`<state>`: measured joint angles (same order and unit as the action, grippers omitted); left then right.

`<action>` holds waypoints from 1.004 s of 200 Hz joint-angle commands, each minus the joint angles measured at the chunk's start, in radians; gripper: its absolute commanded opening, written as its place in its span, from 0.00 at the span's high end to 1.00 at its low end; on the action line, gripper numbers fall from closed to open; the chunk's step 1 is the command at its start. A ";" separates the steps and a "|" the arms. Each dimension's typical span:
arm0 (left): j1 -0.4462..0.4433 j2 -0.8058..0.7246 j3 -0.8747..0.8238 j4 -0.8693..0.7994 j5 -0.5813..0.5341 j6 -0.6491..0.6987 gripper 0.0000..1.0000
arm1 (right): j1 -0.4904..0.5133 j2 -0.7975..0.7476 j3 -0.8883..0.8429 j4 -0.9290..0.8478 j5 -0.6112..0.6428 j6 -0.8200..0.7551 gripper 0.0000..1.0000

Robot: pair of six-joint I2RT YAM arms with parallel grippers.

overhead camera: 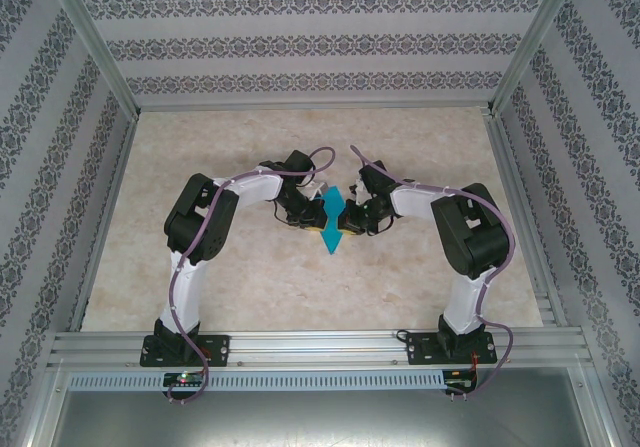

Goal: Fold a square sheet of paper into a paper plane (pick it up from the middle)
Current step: Fourth fold the wing at the center of the table.

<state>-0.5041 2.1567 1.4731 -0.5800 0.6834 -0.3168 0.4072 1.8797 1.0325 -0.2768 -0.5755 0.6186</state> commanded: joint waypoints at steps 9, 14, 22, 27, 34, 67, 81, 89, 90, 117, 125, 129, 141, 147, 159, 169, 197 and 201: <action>-0.007 0.097 -0.045 -0.087 -0.216 0.033 0.90 | -0.016 0.020 0.029 0.006 0.026 -0.001 0.93; -0.007 0.097 -0.044 -0.088 -0.217 0.033 0.90 | -0.019 0.025 0.028 0.011 0.026 -0.001 0.94; -0.007 0.097 -0.045 -0.089 -0.217 0.035 0.90 | -0.025 0.036 0.029 0.019 0.024 0.001 0.94; -0.008 0.097 -0.045 -0.090 -0.217 0.035 0.90 | -0.026 0.043 0.030 0.022 0.023 0.002 0.94; -0.007 0.098 -0.046 -0.092 -0.219 0.036 0.90 | -0.027 0.050 0.036 0.021 0.021 -0.001 0.94; -0.007 0.097 -0.048 -0.100 -0.234 0.044 0.90 | -0.044 0.063 0.055 -0.018 0.067 -0.020 0.94; -0.007 0.097 -0.049 -0.101 -0.238 0.043 0.90 | -0.052 0.064 0.061 -0.031 0.085 -0.027 0.94; -0.007 0.098 -0.048 -0.103 -0.239 0.043 0.90 | -0.056 0.063 0.066 -0.041 0.096 -0.028 0.94; -0.007 0.098 -0.048 -0.103 -0.240 0.043 0.90 | -0.057 0.062 0.066 -0.041 0.097 -0.028 0.94; -0.007 0.100 -0.046 -0.105 -0.244 0.045 0.90 | -0.075 0.059 0.076 -0.048 0.128 -0.018 0.95; -0.007 0.100 -0.046 -0.106 -0.245 0.046 0.90 | -0.080 0.059 0.079 -0.045 0.128 -0.016 0.95; -0.007 0.100 -0.047 -0.106 -0.245 0.046 0.90 | -0.082 0.059 0.082 -0.043 0.126 -0.016 0.95; -0.007 0.100 -0.047 -0.107 -0.245 0.047 0.90 | -0.081 0.056 0.091 -0.043 0.115 -0.021 0.95; -0.007 0.101 -0.047 -0.107 -0.245 0.047 0.90 | -0.082 0.055 0.096 -0.042 0.105 -0.023 0.95; -0.007 0.100 -0.047 -0.108 -0.244 0.047 0.90 | -0.081 0.043 0.096 -0.036 0.090 -0.026 0.95; -0.007 0.101 -0.047 -0.107 -0.242 0.047 0.90 | -0.078 0.026 0.091 -0.028 0.078 -0.024 0.95; -0.007 0.101 -0.046 -0.106 -0.239 0.047 0.90 | -0.063 -0.011 0.079 -0.010 0.030 -0.011 0.95; -0.007 0.100 -0.046 -0.106 -0.239 0.048 0.90 | -0.059 -0.012 0.078 -0.009 0.024 -0.009 0.95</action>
<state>-0.5091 2.1567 1.4773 -0.5808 0.6693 -0.2981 0.3363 1.9141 1.1061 -0.3058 -0.5350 0.6102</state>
